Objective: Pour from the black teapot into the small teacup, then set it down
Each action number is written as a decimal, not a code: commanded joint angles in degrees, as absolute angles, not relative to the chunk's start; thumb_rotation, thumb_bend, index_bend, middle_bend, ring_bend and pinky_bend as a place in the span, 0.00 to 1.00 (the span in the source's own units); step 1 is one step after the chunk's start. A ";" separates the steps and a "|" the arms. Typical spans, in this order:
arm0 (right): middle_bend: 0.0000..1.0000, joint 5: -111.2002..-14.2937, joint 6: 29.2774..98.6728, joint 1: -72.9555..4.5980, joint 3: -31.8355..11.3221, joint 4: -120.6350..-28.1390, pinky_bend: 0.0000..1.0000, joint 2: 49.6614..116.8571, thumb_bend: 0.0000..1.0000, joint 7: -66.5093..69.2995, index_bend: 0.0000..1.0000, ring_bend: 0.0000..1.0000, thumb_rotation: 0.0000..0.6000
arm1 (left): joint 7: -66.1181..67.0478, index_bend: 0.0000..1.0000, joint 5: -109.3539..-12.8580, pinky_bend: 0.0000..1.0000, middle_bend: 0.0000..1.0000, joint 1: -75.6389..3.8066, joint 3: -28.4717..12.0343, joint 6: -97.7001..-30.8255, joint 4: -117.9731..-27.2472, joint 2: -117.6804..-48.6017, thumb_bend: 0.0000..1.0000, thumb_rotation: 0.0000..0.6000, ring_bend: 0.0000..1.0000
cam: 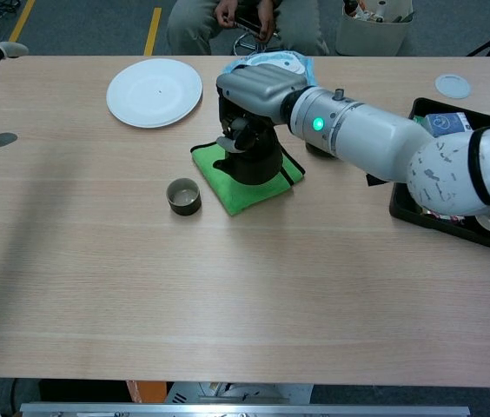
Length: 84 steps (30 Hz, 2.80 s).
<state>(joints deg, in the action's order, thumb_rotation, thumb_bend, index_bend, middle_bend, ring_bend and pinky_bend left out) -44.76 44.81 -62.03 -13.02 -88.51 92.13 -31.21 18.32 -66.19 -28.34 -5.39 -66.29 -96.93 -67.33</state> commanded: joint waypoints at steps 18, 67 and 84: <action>0.97 -37.54 43.85 -70.80 -13.01 -80.60 0.03 98.05 0.37 -35.75 1.00 0.88 0.87 | 17.15 0.01 -66.89 0.13 0.09 -26.89 -5.95 -67.28 -97.00 -66.88 0.21 1.00 0.07; 0.97 -32.55 43.82 -80.85 -9.45 -76.25 0.03 101.21 0.37 -43.85 1.00 0.88 0.88 | 17.06 0.01 -67.63 0.13 0.09 -25.12 -6.97 -68.50 -97.66 -67.50 0.21 1.00 0.07; 0.97 -31.57 44.77 -81.52 -8.54 -77.35 0.03 100.44 0.37 -45.08 1.00 0.88 0.88 | 17.59 0.01 -67.79 0.13 0.09 -25.14 -7.11 -68.52 -97.85 -67.80 0.21 1.00 0.07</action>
